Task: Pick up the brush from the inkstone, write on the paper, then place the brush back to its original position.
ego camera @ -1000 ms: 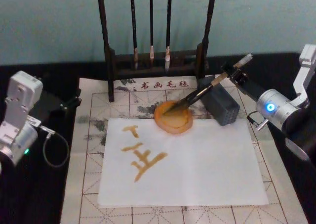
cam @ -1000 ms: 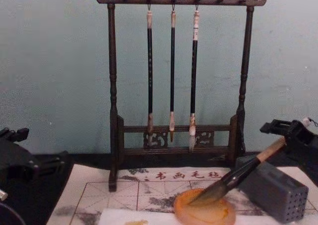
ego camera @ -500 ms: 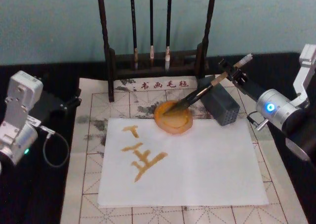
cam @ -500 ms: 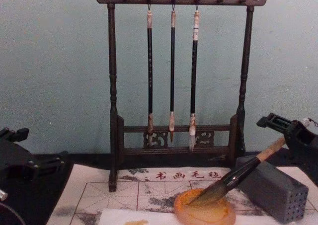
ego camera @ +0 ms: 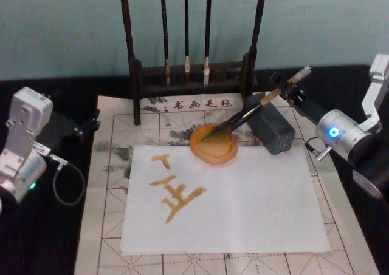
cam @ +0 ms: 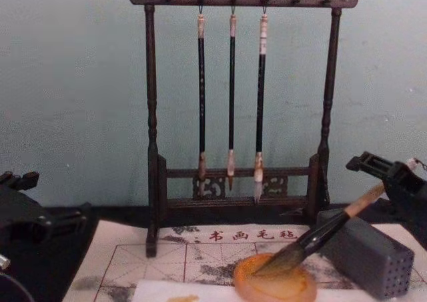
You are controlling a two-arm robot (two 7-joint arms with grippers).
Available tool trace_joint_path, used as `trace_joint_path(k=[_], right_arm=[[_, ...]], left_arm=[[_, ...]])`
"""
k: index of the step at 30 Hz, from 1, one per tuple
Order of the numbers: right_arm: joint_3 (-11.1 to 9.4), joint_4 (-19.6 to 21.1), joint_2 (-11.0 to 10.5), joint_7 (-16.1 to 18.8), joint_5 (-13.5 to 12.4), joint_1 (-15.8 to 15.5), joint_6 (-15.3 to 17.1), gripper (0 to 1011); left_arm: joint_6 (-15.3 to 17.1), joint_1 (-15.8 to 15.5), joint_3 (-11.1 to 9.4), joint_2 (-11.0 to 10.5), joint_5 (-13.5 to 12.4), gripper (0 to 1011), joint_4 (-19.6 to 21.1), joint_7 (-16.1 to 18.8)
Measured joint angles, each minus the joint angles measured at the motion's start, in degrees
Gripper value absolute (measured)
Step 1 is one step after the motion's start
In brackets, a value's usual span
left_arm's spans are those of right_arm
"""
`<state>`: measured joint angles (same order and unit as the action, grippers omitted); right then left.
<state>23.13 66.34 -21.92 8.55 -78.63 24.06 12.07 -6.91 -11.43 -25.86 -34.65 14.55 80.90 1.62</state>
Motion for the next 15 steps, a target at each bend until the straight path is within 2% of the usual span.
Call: trace_joint_path(k=[7, 15], right_arm=[[0.2, 2.7, -1.8, 0.0, -0.6, -2.0, -1.0, 1002], [-0.2, 9.0, -5.9, 1.2, -0.8, -6.8, -3.4, 1002]], left_arm=[[0.0, 0.0, 0.0, 0.0, 0.0, 1001, 0.0, 0.0], [0.0, 0.0, 0.0, 0.0, 0.0, 1001, 0.0, 0.0]])
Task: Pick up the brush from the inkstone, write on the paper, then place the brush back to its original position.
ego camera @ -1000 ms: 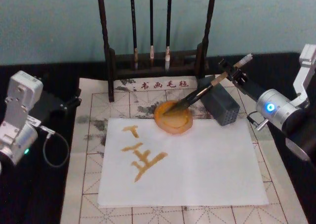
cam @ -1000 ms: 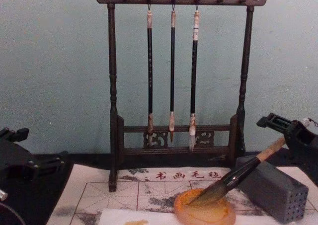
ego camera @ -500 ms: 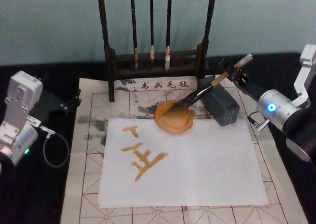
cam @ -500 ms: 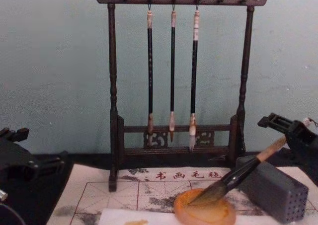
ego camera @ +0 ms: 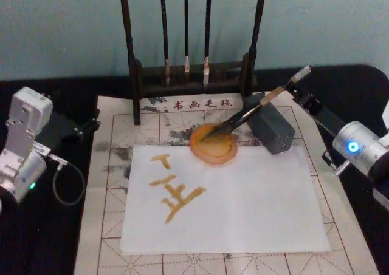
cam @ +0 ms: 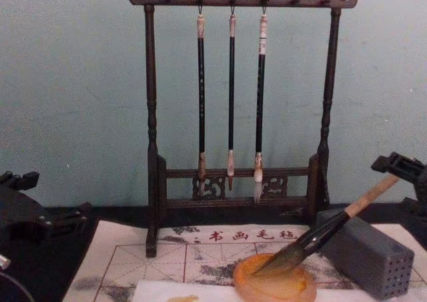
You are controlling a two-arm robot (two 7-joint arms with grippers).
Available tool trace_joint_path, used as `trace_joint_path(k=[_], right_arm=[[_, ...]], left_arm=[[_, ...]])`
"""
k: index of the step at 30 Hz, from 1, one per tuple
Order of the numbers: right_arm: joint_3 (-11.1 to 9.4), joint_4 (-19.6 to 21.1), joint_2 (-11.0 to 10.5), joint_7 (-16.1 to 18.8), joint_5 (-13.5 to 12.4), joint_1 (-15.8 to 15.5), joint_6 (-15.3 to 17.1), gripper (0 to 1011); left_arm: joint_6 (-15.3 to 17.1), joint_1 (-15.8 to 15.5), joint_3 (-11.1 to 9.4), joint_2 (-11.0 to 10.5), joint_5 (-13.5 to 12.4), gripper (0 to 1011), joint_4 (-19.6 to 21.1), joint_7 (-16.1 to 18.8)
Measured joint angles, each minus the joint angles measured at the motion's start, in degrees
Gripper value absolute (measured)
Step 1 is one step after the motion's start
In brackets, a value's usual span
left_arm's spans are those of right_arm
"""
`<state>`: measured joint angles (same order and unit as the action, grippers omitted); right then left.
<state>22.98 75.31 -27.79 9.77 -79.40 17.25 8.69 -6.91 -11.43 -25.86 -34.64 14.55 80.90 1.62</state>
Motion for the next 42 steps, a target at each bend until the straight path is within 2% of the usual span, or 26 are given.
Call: trace_joint_path(k=[4, 8, 11, 12, 14, 15, 17, 18, 21, 22, 24, 27, 28, 31, 34, 37, 42], right_arm=[[0.1, 2.9, -1.8, 1.2, 1.6, -2.4, -2.0, 1002], [0.6, 5.4, -3.3, 2.1, 5.1, -4.4, -4.4, 1002], [1.5, 6.7, -4.3, 2.5, 9.0, -5.5, -6.1, 1002], [2.0, 7.2, -4.7, 2.6, 11.2, -5.9, -7.1, 1002], [2.6, 7.6, -5.1, 2.6, 13.3, -6.2, -8.0, 1002], [3.2, 8.0, -5.5, 2.6, 15.9, -6.5, -9.2, 1002], [3.8, 8.1, -5.7, 2.4, 18.8, -6.7, -10.8, 1002], [4.5, 8.2, -6.0, 2.2, 21.7, -6.8, -12.4, 1002], [5.5, 8.2, -6.2, 1.7, 26.1, -7.0, -14.8, 1002], [6.0, 8.0, -6.3, 1.4, 28.9, -7.1, -16.3, 1002], [6.6, 7.9, -6.4, 1.1, 31.6, -7.1, -17.8, 1002], [8.0, 7.0, -6.5, -0.4, 38.7, -7.2, -21.5, 1002], [8.0, 7.0, -6.5, -0.4, 38.7, -7.2, -21.5, 1002], [9.2, 5.6, -6.1, -2.7, 46.1, -7.0, -25.1, 1002], [9.9, 4.6, -5.8, -4.2, 50.5, -6.7, -26.5, 1002], [10.1, 4.1, -5.7, -4.9, 52.8, -6.5, -26.7, 1002], [10.0, 3.9, -5.4, -5.4, 54.3, -6.4, -26.4, 1002]], left_arm=[[0.0, 0.0, 0.0, 0.0, 0.0, 1001, 0.0, 0.0], [0.0, 0.0, 0.0, 0.0, 0.0, 1001, 0.0, 0.0], [0.0, 0.0, 0.0, 0.0, 0.0, 1001, 0.0, 0.0], [0.0, 0.0, 0.0, 0.0, 0.0, 1001, 0.0, 0.0], [0.0, 0.0, 0.0, 0.0, 0.0, 1001, 0.0, 0.0], [0.0, 0.0, 0.0, 0.0, 0.0, 1001, 0.0, 0.0], [0.0, 0.0, 0.0, 0.0, 0.0, 1001, 0.0, 0.0], [0.0, 0.0, 0.0, 0.0, 0.0, 1001, 0.0, 0.0], [0.0, 0.0, 0.0, 0.0, 0.0, 1001, 0.0, 0.0], [0.0, 0.0, 0.0, 0.0, 0.0, 1001, 0.0, 0.0], [0.0, 0.0, 0.0, 0.0, 0.0, 1001, 0.0, 0.0], [0.0, 0.0, 0.0, 0.0, 0.0, 1001, 0.0, 0.0], [0.0, 0.0, 0.0, 0.0, 0.0, 1001, 0.0, 0.0], [0.0, 0.0, 0.0, 0.0, 0.0, 1001, 0.0, 0.0], [0.0, 0.0, 0.0, 0.0, 0.0, 1001, 0.0, 0.0], [0.0, 0.0, 0.0, 0.0, 0.0, 1001, 0.0, 0.0], [0.0, 0.0, 0.0, 0.0, 0.0, 1001, 0.0, 0.0]])
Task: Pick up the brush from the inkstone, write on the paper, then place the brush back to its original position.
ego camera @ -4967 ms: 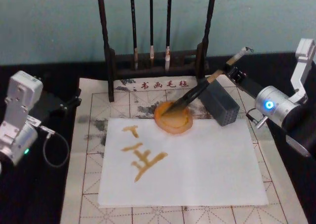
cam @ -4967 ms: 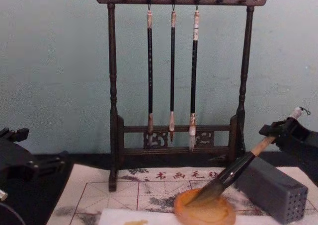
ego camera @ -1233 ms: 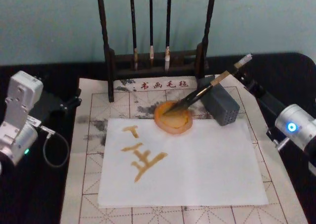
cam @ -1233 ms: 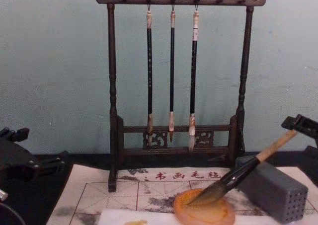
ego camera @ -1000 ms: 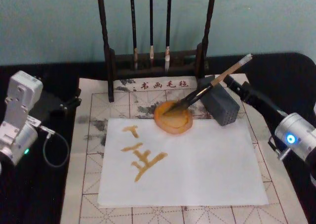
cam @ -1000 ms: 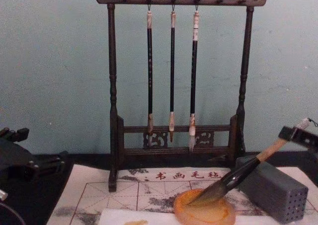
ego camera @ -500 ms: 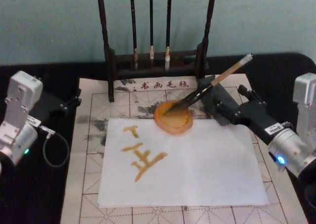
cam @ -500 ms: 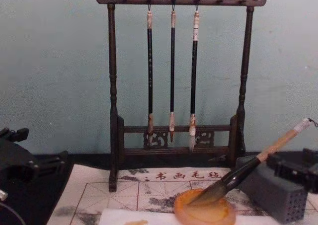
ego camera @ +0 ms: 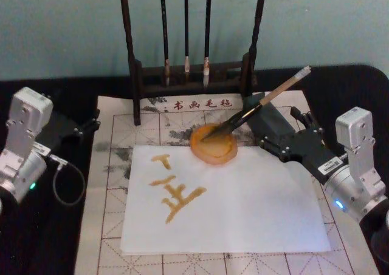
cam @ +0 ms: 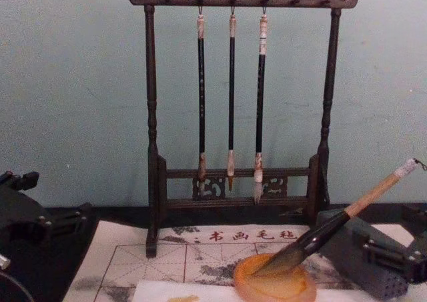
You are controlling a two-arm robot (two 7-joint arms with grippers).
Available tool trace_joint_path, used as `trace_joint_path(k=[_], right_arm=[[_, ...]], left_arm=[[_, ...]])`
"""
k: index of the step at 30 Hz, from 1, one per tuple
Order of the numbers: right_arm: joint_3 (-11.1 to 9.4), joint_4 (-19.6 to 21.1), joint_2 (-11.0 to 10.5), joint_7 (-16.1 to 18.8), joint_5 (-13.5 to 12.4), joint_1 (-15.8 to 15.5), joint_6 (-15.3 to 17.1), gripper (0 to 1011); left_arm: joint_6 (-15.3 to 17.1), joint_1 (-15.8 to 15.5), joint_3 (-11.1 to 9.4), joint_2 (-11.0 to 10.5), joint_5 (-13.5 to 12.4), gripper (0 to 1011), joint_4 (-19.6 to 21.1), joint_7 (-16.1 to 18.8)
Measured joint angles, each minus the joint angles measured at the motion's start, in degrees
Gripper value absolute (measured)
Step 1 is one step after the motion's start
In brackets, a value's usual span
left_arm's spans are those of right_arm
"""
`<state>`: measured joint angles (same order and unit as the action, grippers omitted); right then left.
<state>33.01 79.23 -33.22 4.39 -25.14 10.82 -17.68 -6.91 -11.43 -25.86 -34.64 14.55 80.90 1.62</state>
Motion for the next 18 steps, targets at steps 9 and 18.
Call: trace_joint_path(k=[9, 18], right_arm=[[0.0, 0.0, -0.1, 0.0, -0.1, 0.0, 0.0, 1003], [0.0, 0.1, -0.1, 0.1, -0.2, 0.0, 0.0, 1002]], left_arm=[[0.0, 0.0, 0.0, 0.0, 0.0, 1001, 0.0, 0.0], [0.0, 0.0, 0.0, 0.0, 0.0, 1001, 0.0, 0.0]])
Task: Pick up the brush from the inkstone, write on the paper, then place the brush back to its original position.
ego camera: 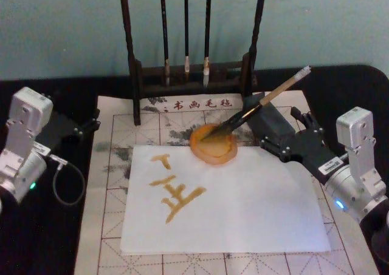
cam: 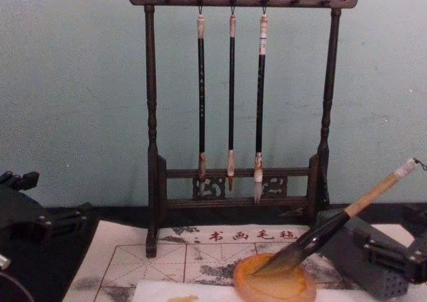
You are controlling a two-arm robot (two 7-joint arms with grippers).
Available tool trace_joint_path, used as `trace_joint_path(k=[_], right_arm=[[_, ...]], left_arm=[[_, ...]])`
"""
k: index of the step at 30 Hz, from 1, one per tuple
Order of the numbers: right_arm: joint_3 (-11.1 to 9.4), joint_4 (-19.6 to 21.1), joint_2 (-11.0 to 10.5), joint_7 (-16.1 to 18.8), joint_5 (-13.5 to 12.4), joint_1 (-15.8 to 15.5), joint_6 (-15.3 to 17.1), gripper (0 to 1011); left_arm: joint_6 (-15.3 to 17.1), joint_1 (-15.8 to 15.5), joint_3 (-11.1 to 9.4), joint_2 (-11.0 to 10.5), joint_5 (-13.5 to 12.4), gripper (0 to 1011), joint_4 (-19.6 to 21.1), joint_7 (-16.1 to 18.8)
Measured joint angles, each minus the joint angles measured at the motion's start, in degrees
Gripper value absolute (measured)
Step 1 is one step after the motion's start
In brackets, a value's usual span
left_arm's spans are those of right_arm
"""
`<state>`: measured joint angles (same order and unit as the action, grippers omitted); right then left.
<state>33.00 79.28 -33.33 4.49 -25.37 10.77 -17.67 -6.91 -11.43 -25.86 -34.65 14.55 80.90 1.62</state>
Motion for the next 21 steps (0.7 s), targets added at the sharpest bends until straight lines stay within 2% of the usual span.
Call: trace_joint_path(k=[21], right_arm=[[0.0, 0.1, 0.0, 0.1, -0.2, 0.0, 0.0, 1002]], left_arm=[[0.0, 0.0, 0.0, 0.0, 0.0, 1001, 0.0, 0.0]])
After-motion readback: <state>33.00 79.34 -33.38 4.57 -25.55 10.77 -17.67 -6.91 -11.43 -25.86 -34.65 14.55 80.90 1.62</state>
